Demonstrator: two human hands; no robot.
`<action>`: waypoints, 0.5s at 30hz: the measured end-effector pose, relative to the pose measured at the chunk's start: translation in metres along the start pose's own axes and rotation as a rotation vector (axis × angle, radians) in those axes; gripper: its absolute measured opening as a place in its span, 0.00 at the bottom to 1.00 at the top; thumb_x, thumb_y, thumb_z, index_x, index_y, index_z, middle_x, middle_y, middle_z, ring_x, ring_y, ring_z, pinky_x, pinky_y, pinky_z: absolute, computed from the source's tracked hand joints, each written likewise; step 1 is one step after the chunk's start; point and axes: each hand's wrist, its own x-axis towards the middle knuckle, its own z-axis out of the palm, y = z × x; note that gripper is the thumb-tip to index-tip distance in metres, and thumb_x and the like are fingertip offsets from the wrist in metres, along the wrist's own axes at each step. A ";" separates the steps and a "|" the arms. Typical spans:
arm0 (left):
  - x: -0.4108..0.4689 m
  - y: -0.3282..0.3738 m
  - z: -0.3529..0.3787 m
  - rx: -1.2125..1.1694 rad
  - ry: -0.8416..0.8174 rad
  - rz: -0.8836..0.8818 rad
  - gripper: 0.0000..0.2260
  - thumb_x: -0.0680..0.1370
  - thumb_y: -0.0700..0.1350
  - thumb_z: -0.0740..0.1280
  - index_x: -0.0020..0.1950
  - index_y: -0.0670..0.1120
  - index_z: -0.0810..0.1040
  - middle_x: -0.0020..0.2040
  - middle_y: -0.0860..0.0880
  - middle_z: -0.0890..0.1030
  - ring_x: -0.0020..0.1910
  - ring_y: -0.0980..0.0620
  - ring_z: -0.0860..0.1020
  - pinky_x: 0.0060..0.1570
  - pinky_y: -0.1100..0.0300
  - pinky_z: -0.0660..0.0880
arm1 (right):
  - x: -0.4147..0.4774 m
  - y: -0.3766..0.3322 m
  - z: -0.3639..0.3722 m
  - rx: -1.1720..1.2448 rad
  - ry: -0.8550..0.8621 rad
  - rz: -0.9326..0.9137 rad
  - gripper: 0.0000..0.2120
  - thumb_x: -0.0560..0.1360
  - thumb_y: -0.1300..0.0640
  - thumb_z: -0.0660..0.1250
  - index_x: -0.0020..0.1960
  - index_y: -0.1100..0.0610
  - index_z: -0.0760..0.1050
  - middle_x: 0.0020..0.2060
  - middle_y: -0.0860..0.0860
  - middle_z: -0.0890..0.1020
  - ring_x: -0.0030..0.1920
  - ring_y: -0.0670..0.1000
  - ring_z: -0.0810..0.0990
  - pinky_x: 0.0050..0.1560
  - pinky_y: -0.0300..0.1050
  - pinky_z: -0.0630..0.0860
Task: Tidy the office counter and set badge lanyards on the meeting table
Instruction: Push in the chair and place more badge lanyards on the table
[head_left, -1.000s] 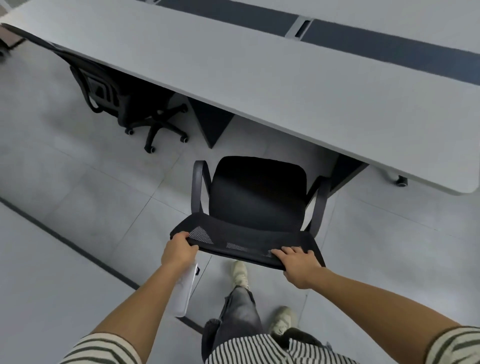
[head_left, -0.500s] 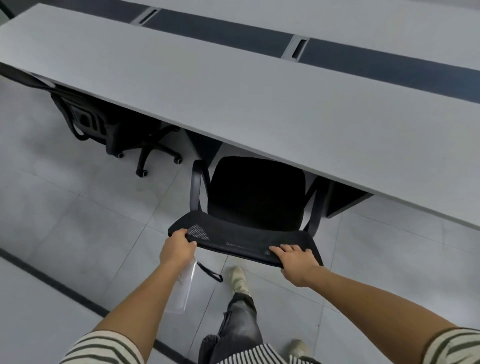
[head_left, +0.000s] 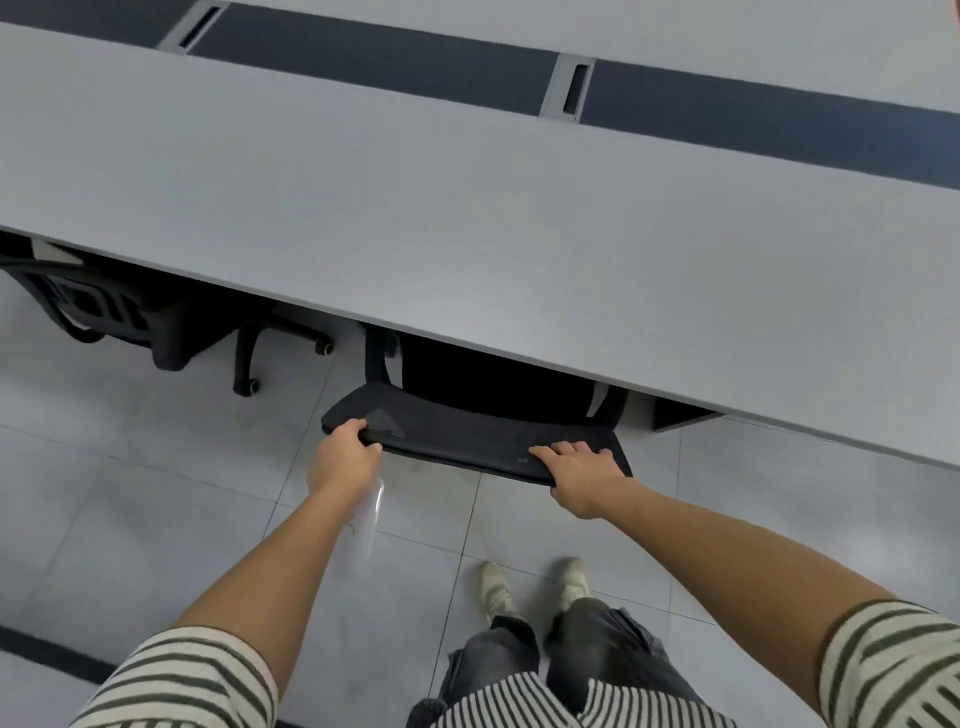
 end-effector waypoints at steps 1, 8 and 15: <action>0.008 0.003 -0.003 -0.004 0.006 -0.003 0.20 0.80 0.43 0.63 0.72 0.48 0.69 0.55 0.46 0.81 0.51 0.45 0.78 0.47 0.52 0.76 | 0.006 -0.002 -0.006 -0.011 0.000 -0.003 0.30 0.80 0.55 0.57 0.79 0.47 0.49 0.75 0.54 0.62 0.72 0.60 0.62 0.67 0.63 0.63; 0.040 0.005 -0.022 -0.007 -0.026 -0.032 0.22 0.78 0.41 0.65 0.72 0.48 0.69 0.55 0.44 0.80 0.51 0.44 0.78 0.45 0.54 0.75 | 0.031 -0.026 -0.024 -0.075 -0.121 -0.069 0.35 0.78 0.51 0.61 0.79 0.50 0.47 0.72 0.57 0.64 0.70 0.61 0.64 0.64 0.61 0.68; 0.032 0.009 -0.055 -0.084 -0.124 -0.136 0.31 0.72 0.35 0.69 0.73 0.45 0.64 0.53 0.45 0.75 0.50 0.45 0.75 0.45 0.55 0.74 | 0.050 -0.038 -0.088 -0.022 -0.245 -0.181 0.42 0.70 0.37 0.71 0.76 0.54 0.61 0.70 0.53 0.72 0.67 0.57 0.72 0.65 0.51 0.72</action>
